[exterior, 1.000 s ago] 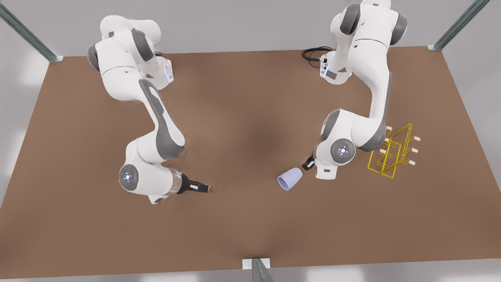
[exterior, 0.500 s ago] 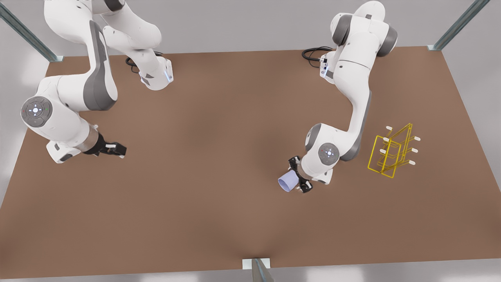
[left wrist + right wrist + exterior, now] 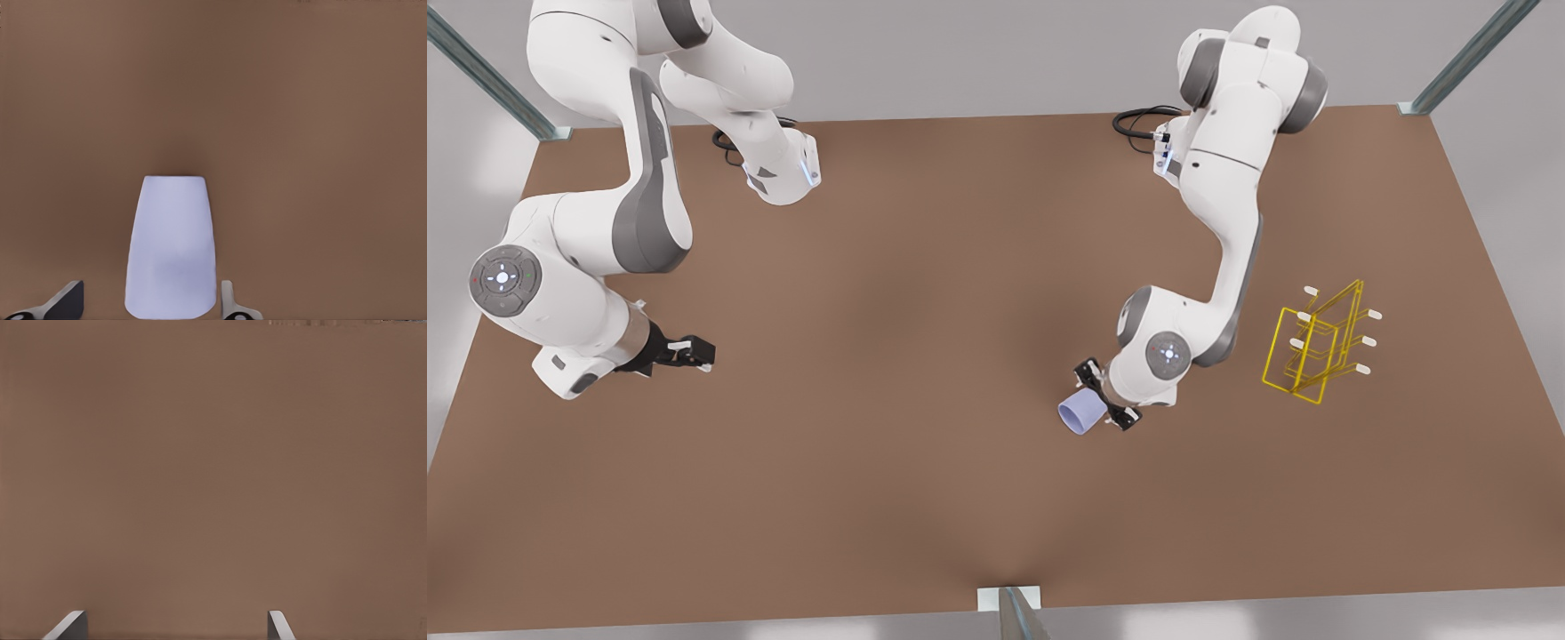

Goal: Place the cup on the cup holder

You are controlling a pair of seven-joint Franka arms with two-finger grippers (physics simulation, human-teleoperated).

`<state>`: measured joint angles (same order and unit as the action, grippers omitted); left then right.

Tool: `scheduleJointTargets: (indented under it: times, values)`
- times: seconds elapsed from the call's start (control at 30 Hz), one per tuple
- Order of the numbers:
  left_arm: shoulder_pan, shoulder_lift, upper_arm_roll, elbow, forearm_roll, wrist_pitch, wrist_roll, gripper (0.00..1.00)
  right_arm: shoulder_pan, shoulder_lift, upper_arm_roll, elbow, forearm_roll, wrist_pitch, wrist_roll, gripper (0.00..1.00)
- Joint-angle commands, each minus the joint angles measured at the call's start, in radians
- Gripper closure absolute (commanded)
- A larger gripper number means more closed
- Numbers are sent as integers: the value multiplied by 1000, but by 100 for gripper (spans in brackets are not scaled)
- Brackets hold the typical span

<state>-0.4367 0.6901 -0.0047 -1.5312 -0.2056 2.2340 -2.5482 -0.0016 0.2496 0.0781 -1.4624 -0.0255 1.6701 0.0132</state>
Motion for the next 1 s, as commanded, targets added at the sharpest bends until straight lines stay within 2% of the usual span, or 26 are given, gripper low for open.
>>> scheduleJointTargets:
  times: [0.0,0.97]
  values:
    - [0,16,0,0,-3,42,-222,0,0,-1,0,1,1,0,-118,0]
    - [-19,109,2,2,8,75,-207,0,-8,2,-1,-1,1,-13,-119,0]
